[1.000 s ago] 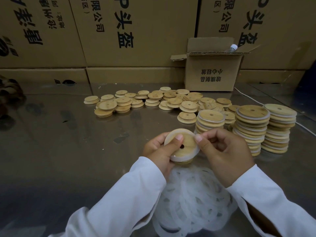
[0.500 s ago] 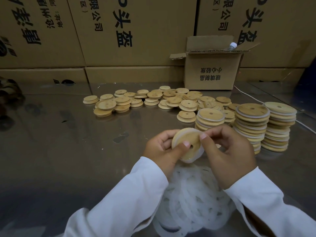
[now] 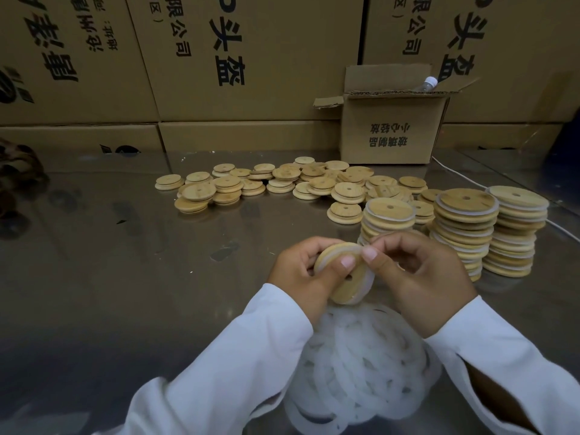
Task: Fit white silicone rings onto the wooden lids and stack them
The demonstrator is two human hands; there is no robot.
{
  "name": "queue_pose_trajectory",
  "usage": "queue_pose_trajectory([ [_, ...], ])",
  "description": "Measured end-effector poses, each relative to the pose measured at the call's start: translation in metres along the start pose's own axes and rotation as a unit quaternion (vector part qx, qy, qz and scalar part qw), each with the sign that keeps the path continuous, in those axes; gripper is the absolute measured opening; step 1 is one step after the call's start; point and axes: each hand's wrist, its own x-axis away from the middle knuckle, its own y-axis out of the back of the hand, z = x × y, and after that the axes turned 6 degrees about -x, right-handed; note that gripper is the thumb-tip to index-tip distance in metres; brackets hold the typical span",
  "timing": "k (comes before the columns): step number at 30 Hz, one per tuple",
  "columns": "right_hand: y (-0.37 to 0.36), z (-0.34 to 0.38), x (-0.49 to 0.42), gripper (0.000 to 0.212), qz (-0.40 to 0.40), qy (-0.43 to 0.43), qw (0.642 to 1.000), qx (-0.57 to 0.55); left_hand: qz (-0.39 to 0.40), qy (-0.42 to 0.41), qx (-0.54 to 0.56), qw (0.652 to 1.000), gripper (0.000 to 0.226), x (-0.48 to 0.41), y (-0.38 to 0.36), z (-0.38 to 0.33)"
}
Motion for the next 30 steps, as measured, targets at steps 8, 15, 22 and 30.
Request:
queue_pose_trajectory([
  [8,0.004,0.005,-0.004,0.014,0.014,-0.024,0.999,-0.036,-0.006,-0.010,0.048,0.999,0.012,-0.003,0.004,-0.007],
  [15,0.003,0.005,-0.002,0.015,0.026,-0.009,0.999,-0.025,-0.007,0.021,0.097,0.995,0.026,-0.006,0.009,-0.008],
  [22,0.003,0.003,-0.001,0.011,0.026,-0.038,0.995,-0.087,-0.007,0.048,0.113,0.992,0.026,-0.004,0.006,-0.002],
  [30,-0.006,0.001,0.006,0.009,-0.016,0.001,0.999,-0.038,-0.074,0.085,0.176,0.978,0.027,-0.004,0.002,-0.002],
])
